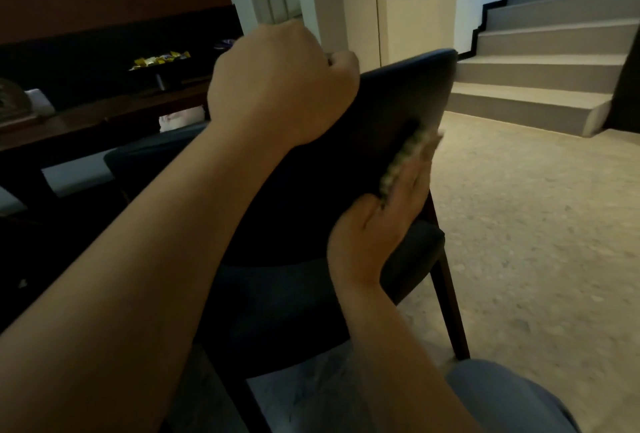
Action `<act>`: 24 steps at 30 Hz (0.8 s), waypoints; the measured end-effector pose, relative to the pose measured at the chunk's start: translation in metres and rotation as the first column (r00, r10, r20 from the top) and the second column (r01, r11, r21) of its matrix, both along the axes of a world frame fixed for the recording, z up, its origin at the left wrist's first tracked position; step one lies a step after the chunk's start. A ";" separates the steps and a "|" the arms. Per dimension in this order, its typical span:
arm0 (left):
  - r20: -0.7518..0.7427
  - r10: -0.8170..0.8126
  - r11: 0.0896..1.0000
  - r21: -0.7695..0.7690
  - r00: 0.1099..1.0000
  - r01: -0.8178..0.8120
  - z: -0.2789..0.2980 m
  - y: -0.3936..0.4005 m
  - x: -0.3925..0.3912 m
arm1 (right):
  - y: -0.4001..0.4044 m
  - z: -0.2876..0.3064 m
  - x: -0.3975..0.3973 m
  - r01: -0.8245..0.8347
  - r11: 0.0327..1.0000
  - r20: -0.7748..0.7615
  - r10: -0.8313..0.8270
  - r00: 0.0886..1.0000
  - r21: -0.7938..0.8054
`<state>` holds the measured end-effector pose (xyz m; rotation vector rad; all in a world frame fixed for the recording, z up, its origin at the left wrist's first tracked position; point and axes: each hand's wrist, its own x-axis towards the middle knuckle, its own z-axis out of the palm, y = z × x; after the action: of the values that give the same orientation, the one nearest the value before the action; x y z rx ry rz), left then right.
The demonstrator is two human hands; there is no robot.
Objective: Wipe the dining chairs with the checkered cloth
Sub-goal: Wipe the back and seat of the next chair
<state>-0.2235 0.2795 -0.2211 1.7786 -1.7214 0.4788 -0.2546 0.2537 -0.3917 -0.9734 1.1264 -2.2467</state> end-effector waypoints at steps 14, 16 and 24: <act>0.037 -0.086 0.996 0.010 0.996 0.086 -0.002 -0.001 0.007 | 0.005 -0.034 0.010 0.010 1.000 -0.205 -0.007 0.979 0.013; 0.049 -0.194 0.976 0.106 0.980 0.188 0.003 0.001 0.015 | -0.005 -0.044 -0.008 -0.056 0.989 -0.088 0.069 0.994 0.138; 0.226 -0.378 0.918 0.220 0.898 0.331 0.006 0.017 0.031 | 0.006 -0.024 0.003 -0.704 0.579 0.694 0.303 0.654 0.410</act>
<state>-0.1924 0.2964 -0.2151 1.5119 -2.2845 0.4275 -0.2516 0.2595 -0.4156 -0.2394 1.0264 -1.3010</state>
